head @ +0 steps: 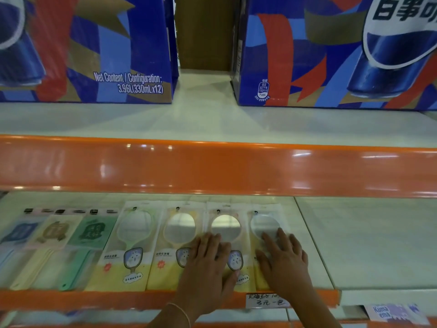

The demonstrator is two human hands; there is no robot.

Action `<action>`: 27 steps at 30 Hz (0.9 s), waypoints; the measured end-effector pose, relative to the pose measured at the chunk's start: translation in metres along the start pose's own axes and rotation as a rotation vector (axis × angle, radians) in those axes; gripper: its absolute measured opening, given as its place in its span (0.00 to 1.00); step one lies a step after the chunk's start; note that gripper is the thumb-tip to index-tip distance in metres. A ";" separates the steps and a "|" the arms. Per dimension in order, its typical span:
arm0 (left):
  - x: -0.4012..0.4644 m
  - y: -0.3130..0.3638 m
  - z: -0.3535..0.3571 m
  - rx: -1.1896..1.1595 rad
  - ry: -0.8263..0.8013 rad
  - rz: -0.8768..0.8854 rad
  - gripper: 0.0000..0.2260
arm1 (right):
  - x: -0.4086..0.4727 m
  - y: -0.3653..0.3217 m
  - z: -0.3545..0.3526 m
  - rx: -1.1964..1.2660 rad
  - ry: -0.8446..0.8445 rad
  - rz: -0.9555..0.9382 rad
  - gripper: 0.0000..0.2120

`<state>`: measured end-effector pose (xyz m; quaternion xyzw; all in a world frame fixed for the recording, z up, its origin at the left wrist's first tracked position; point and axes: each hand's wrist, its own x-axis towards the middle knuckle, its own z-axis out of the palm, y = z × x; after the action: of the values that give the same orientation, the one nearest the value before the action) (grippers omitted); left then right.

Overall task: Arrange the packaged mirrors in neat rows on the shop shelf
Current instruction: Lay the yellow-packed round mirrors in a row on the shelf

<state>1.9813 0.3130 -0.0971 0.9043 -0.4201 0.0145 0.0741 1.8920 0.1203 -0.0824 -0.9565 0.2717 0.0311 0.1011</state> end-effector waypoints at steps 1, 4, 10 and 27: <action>0.000 0.000 0.000 0.003 0.001 0.001 0.28 | 0.000 -0.001 0.000 0.008 0.005 0.004 0.37; 0.001 0.000 0.000 -0.001 0.010 -0.003 0.29 | 0.000 0.000 0.000 0.011 0.013 0.017 0.33; 0.000 0.000 -0.002 -0.002 0.018 -0.010 0.29 | 0.000 -0.002 -0.002 0.036 0.031 0.035 0.32; -0.001 0.000 -0.001 -0.012 0.041 -0.006 0.30 | -0.006 0.005 0.001 0.191 0.175 0.100 0.25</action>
<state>1.9812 0.3138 -0.0965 0.9046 -0.4159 0.0304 0.0879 1.8843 0.1193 -0.0834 -0.9269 0.3285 -0.0735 0.1661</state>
